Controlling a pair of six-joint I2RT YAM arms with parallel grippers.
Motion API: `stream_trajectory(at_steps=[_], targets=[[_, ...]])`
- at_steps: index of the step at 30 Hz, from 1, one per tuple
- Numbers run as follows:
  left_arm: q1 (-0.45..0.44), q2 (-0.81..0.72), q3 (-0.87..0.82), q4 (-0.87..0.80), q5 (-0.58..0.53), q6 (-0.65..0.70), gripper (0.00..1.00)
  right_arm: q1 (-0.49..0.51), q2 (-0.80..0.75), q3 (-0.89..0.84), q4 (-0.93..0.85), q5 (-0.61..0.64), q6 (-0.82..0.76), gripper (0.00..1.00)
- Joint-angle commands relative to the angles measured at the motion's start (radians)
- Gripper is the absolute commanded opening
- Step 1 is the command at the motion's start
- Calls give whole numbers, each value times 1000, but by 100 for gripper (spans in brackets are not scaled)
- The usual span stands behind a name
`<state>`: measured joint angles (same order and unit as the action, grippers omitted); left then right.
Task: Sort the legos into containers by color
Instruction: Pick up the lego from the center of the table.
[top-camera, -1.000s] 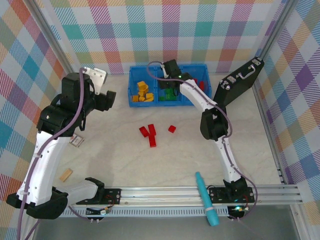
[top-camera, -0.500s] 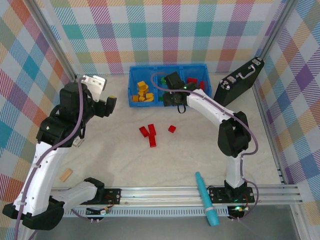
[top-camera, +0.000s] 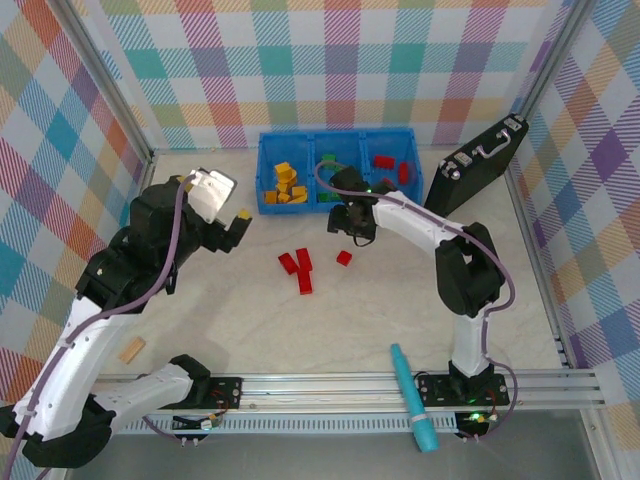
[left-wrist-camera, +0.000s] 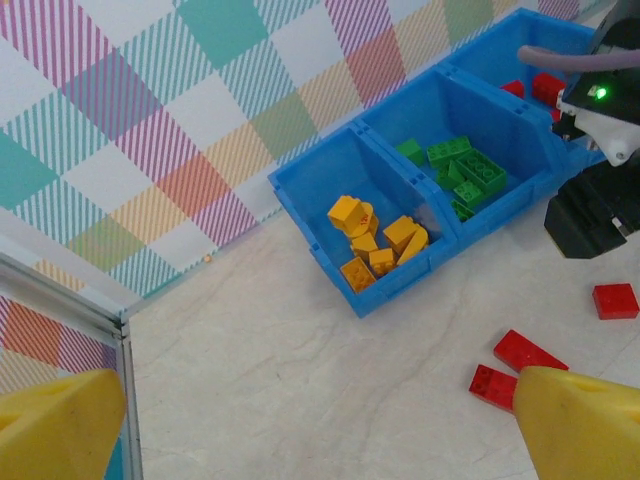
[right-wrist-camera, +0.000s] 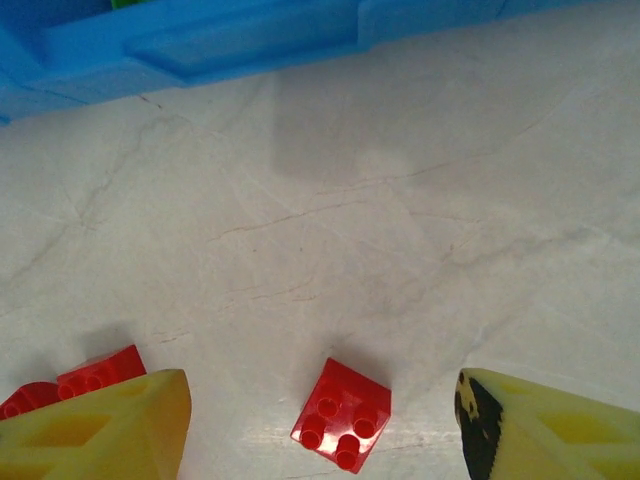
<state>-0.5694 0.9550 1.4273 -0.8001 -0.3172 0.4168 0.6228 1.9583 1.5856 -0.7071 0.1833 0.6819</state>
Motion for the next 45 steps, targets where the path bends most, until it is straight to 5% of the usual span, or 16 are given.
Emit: stream_trajectory(at_steps=[1, 6, 20, 35, 45], targets=[[-12, -19, -11, 39, -8, 8, 100, 9, 23, -12, -36, -39, 71, 72], [-12, -25, -12, 21, 88, -17, 100, 27, 27, -47, -47, -68, 148, 73], [-35, -63, -30, 27, 59, -15, 100, 71, 76, -73, -103, -45, 299, 73], [-76, -90, -50, 29, 4, 15, 100, 66, 129, -86, -48, -7, 304, 57], [-78, -84, -48, 29, -1, 19, 100, 38, 173, -39, -59, -13, 208, 33]])
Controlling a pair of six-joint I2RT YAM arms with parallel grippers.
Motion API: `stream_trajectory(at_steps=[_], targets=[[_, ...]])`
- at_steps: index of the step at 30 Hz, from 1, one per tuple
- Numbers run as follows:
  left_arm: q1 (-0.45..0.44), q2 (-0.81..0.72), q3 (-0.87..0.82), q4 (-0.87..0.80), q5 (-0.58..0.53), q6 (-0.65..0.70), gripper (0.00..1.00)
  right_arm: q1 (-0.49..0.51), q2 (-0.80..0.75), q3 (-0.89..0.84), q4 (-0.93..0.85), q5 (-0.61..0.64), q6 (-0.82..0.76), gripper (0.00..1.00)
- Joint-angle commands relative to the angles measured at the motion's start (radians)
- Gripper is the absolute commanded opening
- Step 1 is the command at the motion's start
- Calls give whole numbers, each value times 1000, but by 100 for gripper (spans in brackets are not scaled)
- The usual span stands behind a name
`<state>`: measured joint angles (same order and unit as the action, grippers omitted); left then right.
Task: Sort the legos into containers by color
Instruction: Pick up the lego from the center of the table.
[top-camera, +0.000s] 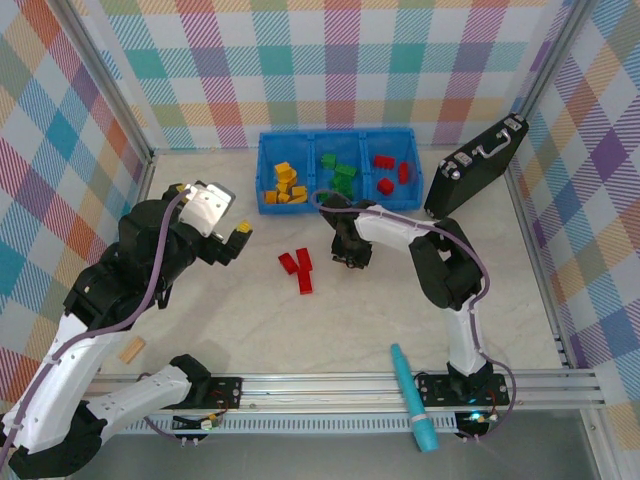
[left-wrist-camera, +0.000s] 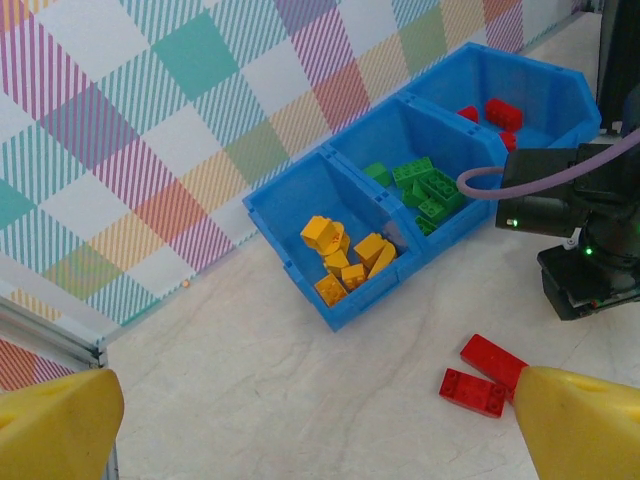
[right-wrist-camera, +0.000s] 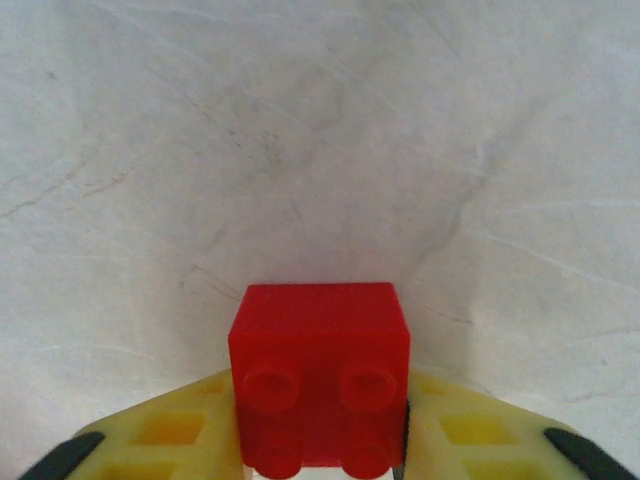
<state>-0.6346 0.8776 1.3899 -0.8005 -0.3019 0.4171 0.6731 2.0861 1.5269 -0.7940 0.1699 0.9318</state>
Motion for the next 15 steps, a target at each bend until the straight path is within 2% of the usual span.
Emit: stream_trajectory(at_steps=[1, 6, 15], targets=[[-13, -4, -9, 29, -17, 18, 100, -14, 50, 26, 21, 0, -57, 31], [-13, 17, 4, 26, -22, 23, 100, -34, 29, 49, -19, 26, -144, 25], [-13, 71, 33, 20, -37, 34, 100, -181, -59, 187, -65, 112, -378, 24]])
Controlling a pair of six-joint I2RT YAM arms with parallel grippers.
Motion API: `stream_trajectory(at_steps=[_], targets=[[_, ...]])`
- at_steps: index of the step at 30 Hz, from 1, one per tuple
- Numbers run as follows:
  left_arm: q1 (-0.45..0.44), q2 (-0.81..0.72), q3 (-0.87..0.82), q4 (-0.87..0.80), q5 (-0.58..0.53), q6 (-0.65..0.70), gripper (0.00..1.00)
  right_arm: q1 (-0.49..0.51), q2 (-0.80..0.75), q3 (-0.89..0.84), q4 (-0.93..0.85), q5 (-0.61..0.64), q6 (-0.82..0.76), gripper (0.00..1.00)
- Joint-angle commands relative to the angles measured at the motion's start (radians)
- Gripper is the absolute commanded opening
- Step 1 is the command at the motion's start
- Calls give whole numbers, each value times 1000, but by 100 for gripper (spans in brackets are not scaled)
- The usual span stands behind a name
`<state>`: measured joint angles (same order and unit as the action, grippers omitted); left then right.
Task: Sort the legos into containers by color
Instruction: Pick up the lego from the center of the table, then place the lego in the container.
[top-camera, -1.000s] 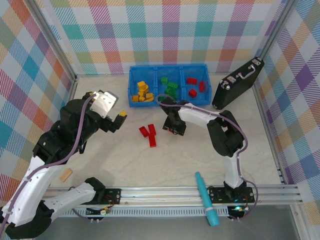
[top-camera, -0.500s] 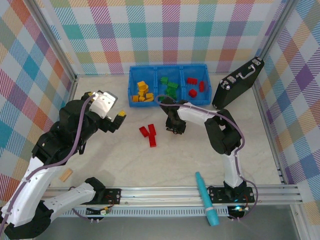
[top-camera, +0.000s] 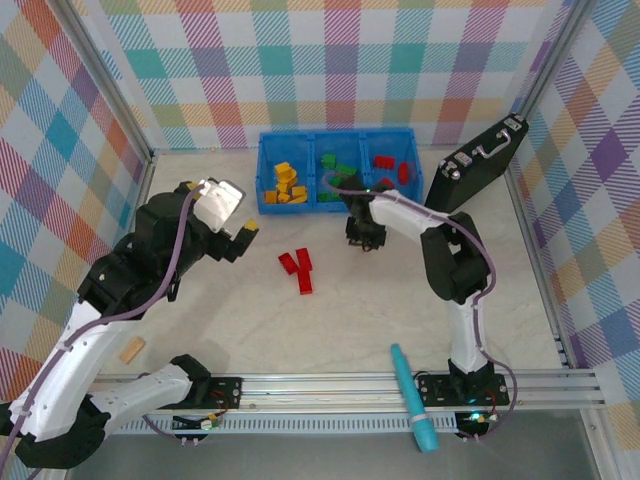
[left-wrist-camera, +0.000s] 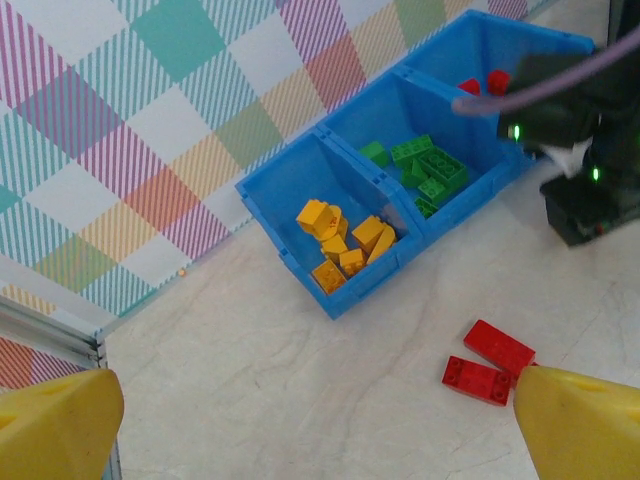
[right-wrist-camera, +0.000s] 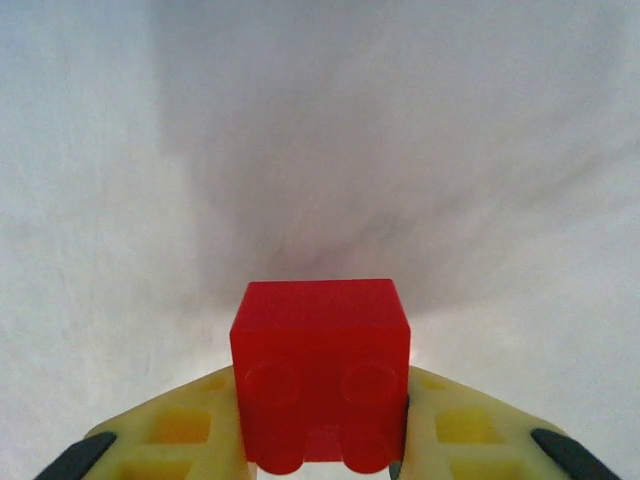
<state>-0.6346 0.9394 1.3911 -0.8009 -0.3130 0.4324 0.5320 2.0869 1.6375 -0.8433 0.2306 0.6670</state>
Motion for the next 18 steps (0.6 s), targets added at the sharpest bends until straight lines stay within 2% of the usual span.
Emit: stream_trajectory(at_steps=[1, 9, 18], targets=[[-13, 18, 38, 17, -30, 22, 100, -57, -49, 114, -16, 60, -140, 24], [-11, 54, 88, -12, -107, 63, 100, -167, 135, 473, -17, 70, -270, 25], [-8, 76, 110, -7, -143, 109, 100, -259, 362, 809, 33, -28, -282, 26]])
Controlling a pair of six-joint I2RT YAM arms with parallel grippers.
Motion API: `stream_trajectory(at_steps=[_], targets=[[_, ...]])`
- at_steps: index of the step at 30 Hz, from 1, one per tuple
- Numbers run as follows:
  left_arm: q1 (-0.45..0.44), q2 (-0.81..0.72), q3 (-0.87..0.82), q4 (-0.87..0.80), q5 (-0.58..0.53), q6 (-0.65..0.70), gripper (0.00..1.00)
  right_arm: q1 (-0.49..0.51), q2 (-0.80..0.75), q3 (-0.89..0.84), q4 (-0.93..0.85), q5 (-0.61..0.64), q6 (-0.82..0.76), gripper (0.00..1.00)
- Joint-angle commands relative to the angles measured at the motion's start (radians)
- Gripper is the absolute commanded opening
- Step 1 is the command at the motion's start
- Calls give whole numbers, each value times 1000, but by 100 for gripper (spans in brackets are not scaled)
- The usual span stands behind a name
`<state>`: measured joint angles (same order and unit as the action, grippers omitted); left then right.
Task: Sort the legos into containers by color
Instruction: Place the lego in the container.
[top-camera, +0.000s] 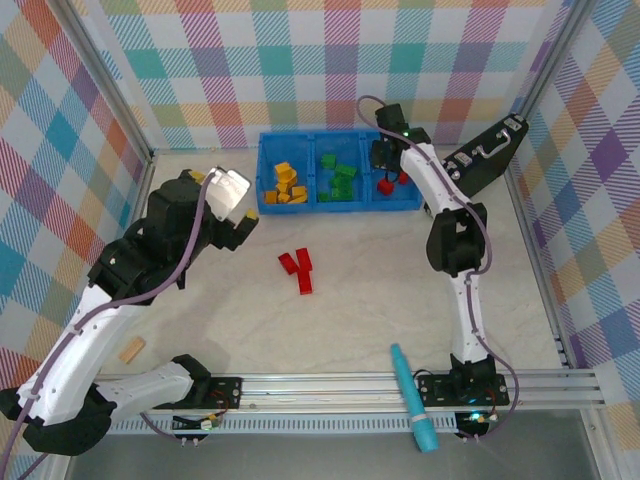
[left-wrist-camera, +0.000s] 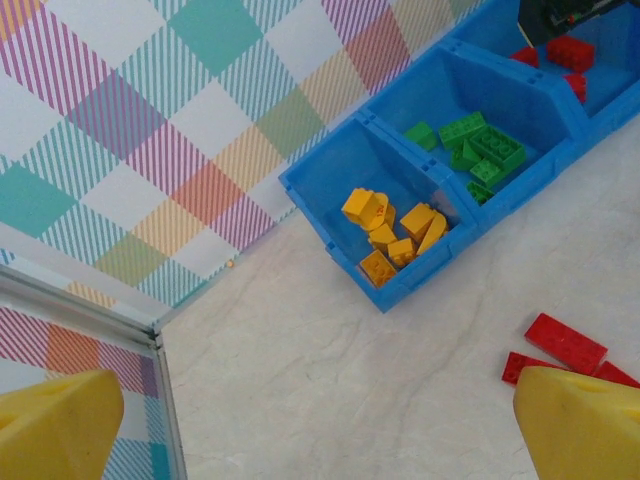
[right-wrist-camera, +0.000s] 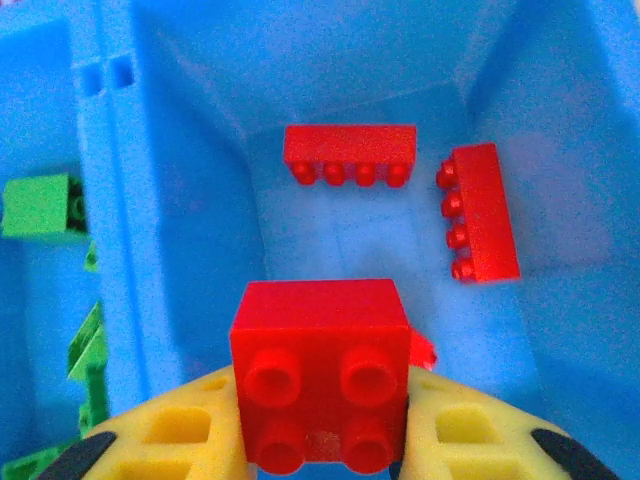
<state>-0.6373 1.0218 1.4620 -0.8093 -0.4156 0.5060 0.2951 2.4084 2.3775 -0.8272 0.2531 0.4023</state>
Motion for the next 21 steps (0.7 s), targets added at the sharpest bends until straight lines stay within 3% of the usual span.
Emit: stream_trajectory(at_steps=[1, 3, 7, 13, 18, 21], targets=[[-6, -5, 47, -3, -44, 38, 100, -33, 61, 91, 30, -72, -6, 26], [-5, -4, 53, -11, -46, 38, 100, -43, 94, 125, 49, -100, -14, 29], [-4, 5, 56, -18, -42, 34, 100, -45, 132, 158, 54, -84, -44, 46], [-5, 8, 75, -25, -32, 28, 100, -44, 30, 48, 99, -74, -78, 60], [-5, -3, 77, -25, -19, 23, 100, -28, -95, -52, 111, -112, -115, 62], [-5, -14, 75, -27, -10, 19, 100, 15, -180, -132, 94, -61, -123, 62]])
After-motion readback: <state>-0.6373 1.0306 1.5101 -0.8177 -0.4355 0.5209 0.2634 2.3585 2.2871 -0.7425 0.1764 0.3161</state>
